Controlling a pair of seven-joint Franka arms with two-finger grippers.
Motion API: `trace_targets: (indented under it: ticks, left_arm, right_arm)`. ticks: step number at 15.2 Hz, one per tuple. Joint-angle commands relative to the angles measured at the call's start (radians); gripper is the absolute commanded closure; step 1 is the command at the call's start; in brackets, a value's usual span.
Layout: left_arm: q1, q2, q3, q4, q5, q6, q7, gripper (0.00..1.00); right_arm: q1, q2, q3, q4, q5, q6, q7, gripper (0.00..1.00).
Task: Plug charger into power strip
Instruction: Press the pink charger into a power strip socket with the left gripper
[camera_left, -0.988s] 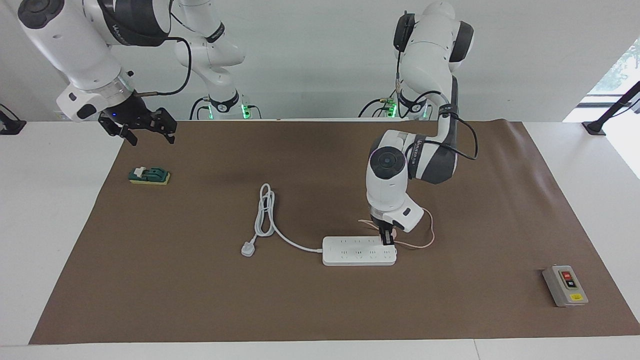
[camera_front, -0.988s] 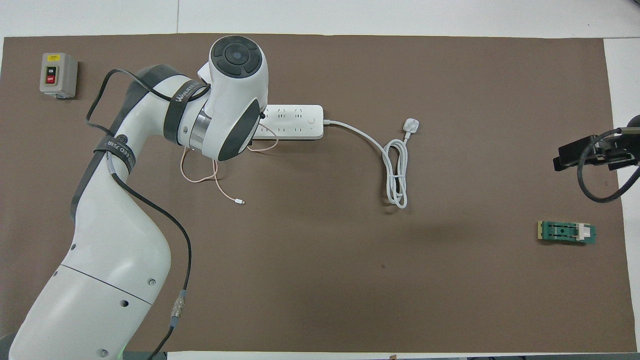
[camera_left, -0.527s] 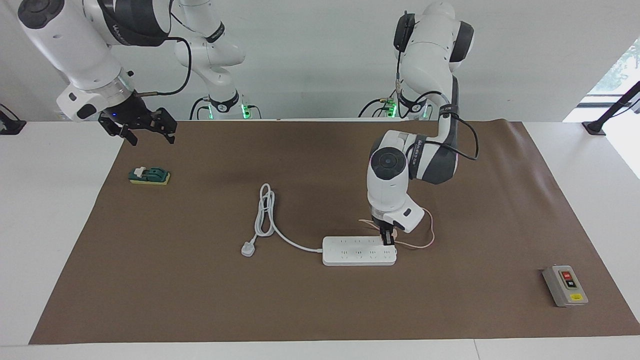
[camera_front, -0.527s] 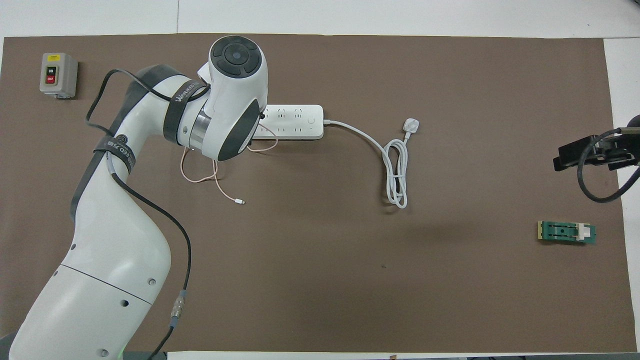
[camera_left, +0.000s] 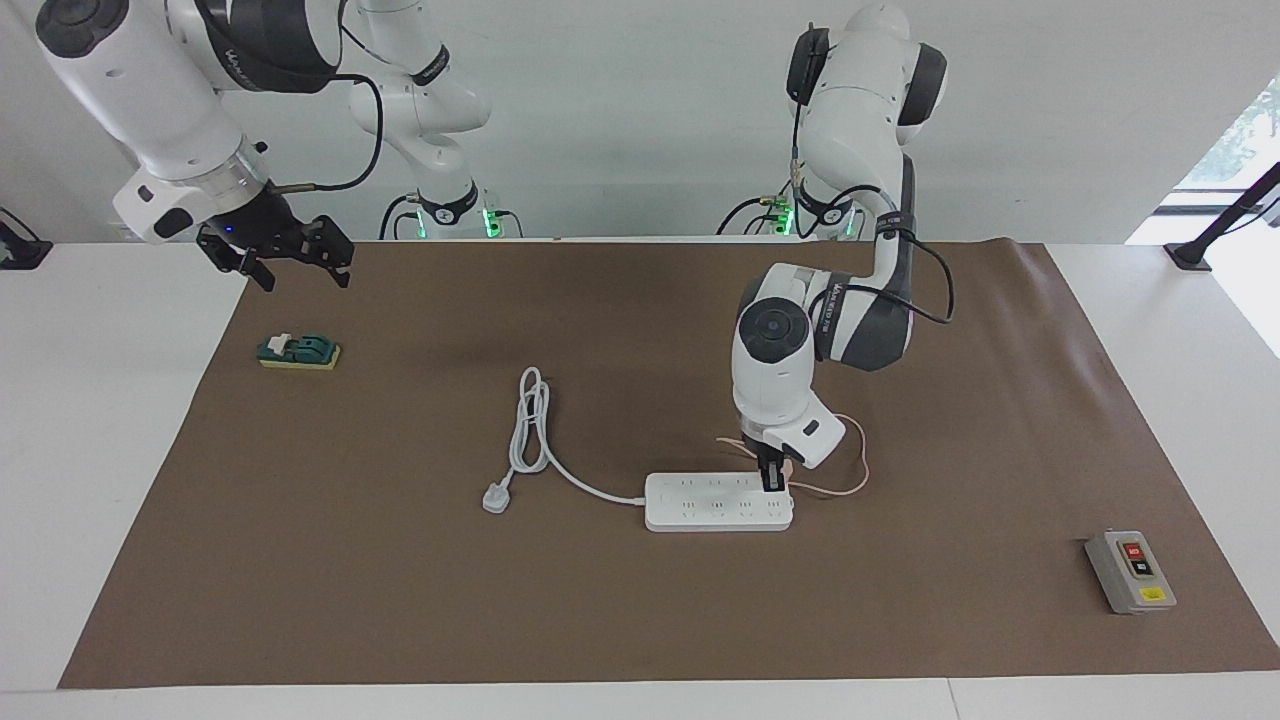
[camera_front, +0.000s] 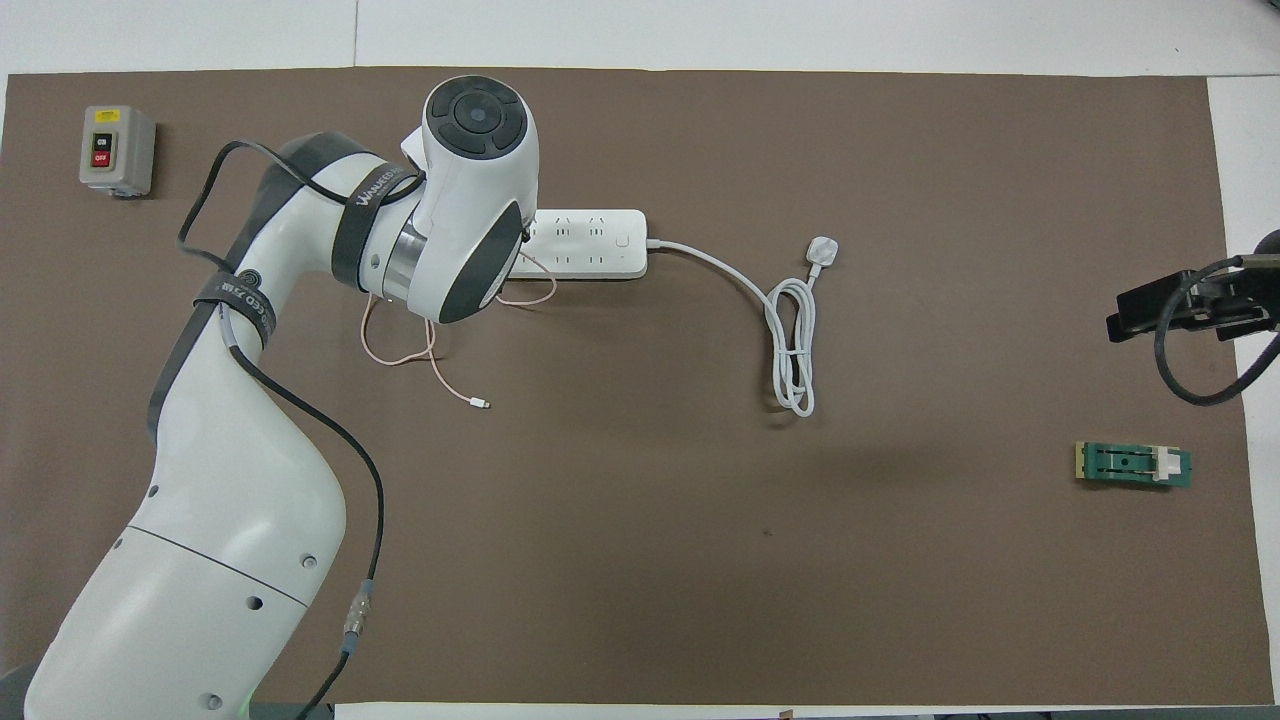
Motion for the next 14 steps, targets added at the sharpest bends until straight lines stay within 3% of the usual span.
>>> trace_targets:
  ticks: [1, 13, 14]
  left_arm:
    - [-0.01, 0.047, 0.005, -0.007, 0.006, 0.008, 0.01, 1.0]
    - [-0.007, 0.053, 0.0, -0.004, -0.032, 0.039, 0.06, 1.0]
    - [-0.004, 0.047, 0.0, -0.004, -0.033, 0.05, 0.062, 0.61]
  right_arm:
    - [-0.01, -0.016, 0.008, -0.012, -0.019, -0.005, -0.022, 0.0]
    - [-0.01, -0.016, 0.008, -0.012, -0.02, -0.006, -0.024, 0.0]
    - [-0.01, -0.016, 0.008, -0.011, -0.02, -0.006, -0.024, 0.0]
